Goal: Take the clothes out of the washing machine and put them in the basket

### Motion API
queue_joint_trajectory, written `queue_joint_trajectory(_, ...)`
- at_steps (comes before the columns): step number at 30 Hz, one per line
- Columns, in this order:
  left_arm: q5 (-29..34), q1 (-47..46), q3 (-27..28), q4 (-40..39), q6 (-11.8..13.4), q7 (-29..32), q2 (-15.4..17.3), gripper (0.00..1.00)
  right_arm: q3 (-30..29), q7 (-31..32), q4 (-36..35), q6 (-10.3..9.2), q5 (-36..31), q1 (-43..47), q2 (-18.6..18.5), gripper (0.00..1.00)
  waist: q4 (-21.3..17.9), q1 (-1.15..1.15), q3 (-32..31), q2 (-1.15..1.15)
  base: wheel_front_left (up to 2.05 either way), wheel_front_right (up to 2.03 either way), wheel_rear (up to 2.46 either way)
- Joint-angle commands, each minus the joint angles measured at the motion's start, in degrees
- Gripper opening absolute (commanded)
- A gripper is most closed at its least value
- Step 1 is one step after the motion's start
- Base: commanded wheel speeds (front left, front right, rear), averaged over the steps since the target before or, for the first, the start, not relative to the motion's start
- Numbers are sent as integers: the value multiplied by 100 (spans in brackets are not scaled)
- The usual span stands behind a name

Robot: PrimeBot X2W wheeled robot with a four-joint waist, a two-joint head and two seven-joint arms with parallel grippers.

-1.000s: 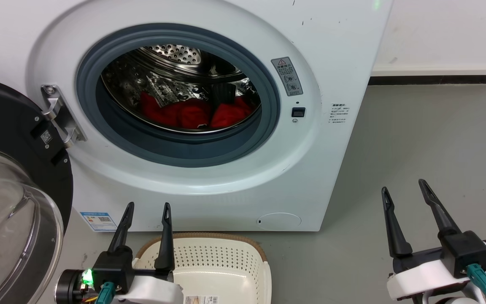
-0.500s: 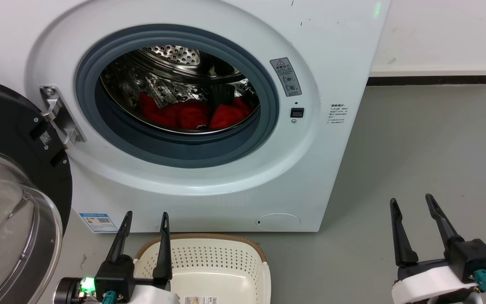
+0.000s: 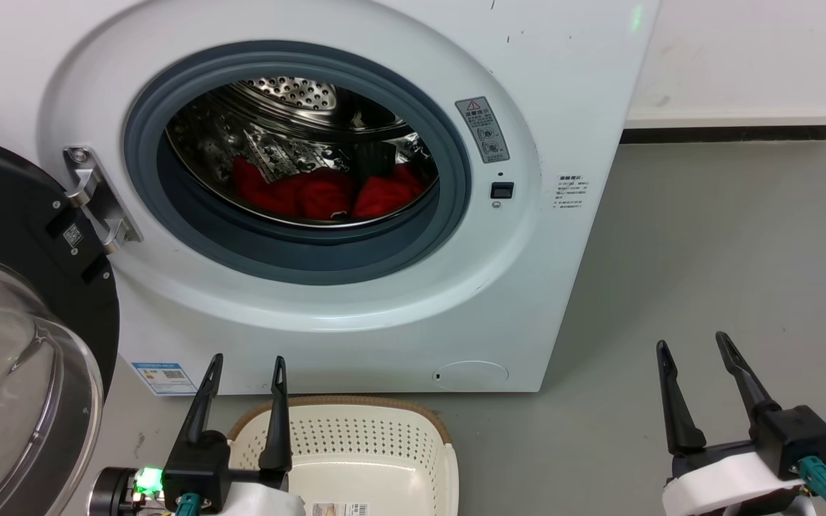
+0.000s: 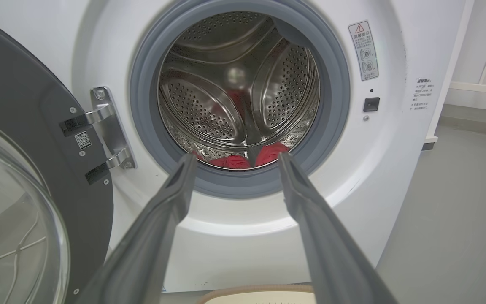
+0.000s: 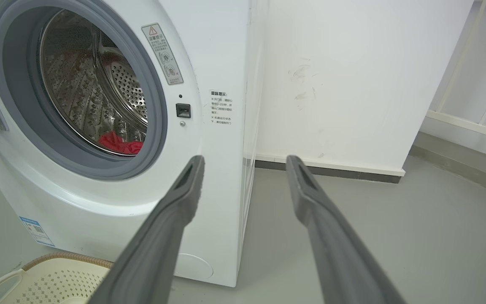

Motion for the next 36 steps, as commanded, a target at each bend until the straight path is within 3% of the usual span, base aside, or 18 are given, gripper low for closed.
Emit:
queue_joint_trajectory(1,-19,14,15,7,7,-16,-11,100,8,-12,15,-4,9,-90,-14,100,-10,0,8,0,0,0,0)
queue_joint_trajectory(7,37,-33,-22,154,-127,-15,69,100,-173,-11,132,-4,3,-146,-14,100,-119,0,143,0,0,0,0)
queue_joint_trajectory(13,25,-429,-3,418,-265,-15,271,100,-300,-12,116,-4,130,-525,-14,100,-499,0,803,0,0,0,0)
queue_joint_trajectory(19,15,-1527,189,724,-574,-15,786,100,-241,-11,58,-4,506,-1003,-11,100,-980,0,1816,0,0,0,0)
queue_joint_trajectory(24,-60,-2910,359,1561,-835,30,1341,100,-171,-12,-63,-4,762,-1297,-4,100,-1263,0,2602,0,0,0,0)
queue_joint_trajectory(30,-187,-4979,257,2543,-1054,1120,2086,100,2,-12,-242,-5,965,-1569,-5,100,-1623,0,3399,0,0,0,0)
queue_joint_trajectory(36,-177,-6875,-407,3039,-1100,2468,2759,100,271,-12,-453,-4,1188,-1719,0,100,-1954,0,4087,0,0,0,0)
